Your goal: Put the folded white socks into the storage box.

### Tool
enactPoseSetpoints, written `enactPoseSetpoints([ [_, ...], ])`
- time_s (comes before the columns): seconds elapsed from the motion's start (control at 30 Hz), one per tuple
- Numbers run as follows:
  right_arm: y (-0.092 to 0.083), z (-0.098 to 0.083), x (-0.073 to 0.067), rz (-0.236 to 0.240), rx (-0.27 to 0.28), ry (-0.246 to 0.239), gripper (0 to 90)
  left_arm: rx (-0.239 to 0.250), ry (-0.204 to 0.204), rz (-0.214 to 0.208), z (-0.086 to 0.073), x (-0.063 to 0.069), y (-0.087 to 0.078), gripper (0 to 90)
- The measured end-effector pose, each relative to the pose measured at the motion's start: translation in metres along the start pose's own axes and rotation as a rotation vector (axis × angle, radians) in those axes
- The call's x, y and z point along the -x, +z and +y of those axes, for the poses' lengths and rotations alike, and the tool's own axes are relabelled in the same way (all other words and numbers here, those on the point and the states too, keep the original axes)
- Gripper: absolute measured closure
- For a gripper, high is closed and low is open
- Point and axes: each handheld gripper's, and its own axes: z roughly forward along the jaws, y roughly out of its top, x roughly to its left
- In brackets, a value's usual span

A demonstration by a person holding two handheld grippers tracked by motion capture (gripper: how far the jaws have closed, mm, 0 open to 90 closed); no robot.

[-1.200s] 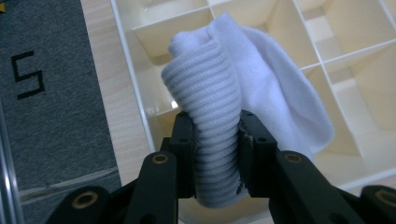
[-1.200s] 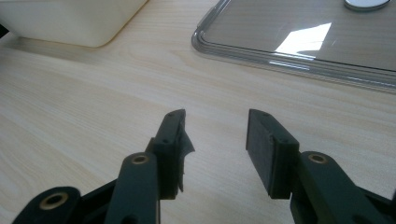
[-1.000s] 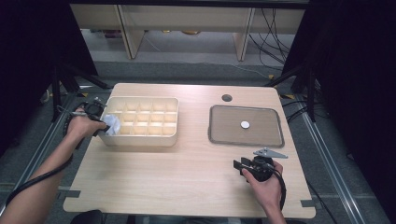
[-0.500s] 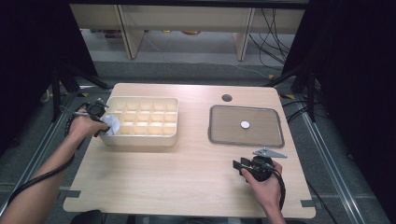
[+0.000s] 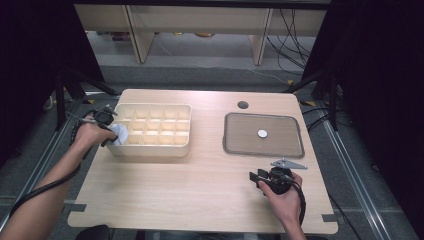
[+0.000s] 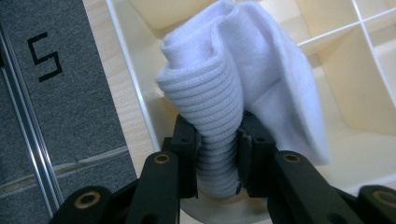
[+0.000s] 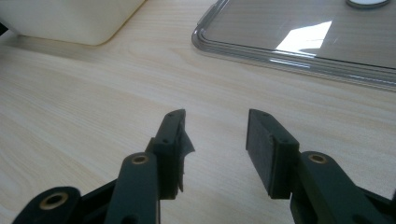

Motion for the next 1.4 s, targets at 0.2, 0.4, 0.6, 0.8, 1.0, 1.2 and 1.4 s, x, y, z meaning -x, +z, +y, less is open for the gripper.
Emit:
enactPoseSetpoints([
  [0.2, -0.0005, 0.0001, 0.0008, -0.003, -0.001, -0.005, 58.1, -0.011, 0.010, 0.006, 0.0010, 0.0007, 0.0005, 71.0],
  [0.4, -0.0003, -0.0001, 0.0008, -0.005, 0.000, -0.003, 58.1, -0.022, 0.011, 0.007, 0.0016, 0.0007, 0.0009, 71.1],
  [0.6, -0.0006, 0.0001, 0.0005, 0.000, -0.002, -0.002, 58.1, -0.041, 0.033, -0.002, 0.0043, -0.0023, 0.0017, 71.3],
  [0.8, -0.0005, 0.0001, -0.0011, -0.015, -0.006, 0.010, 58.1, -0.062, 0.046, -0.011, 0.0066, -0.0049, 0.0030, 71.4],
  [1.0, -0.0021, 0.0003, -0.0001, -0.013, -0.013, -0.004, 58.1, -0.091, 0.031, -0.004, 0.0075, -0.0035, 0.0035, 71.6],
  [1.2, -0.0004, 0.0000, -0.0007, -0.002, -0.006, 0.002, 58.1, -0.096, 0.026, -0.006, 0.0072, -0.0034, 0.0057, 71.8],
  [1.4, 0.0009, -0.0002, -0.0036, -0.004, -0.011, 0.036, 57.9, -0.082, -0.001, -0.028, 0.0051, -0.0044, 0.0044, 70.9],
])
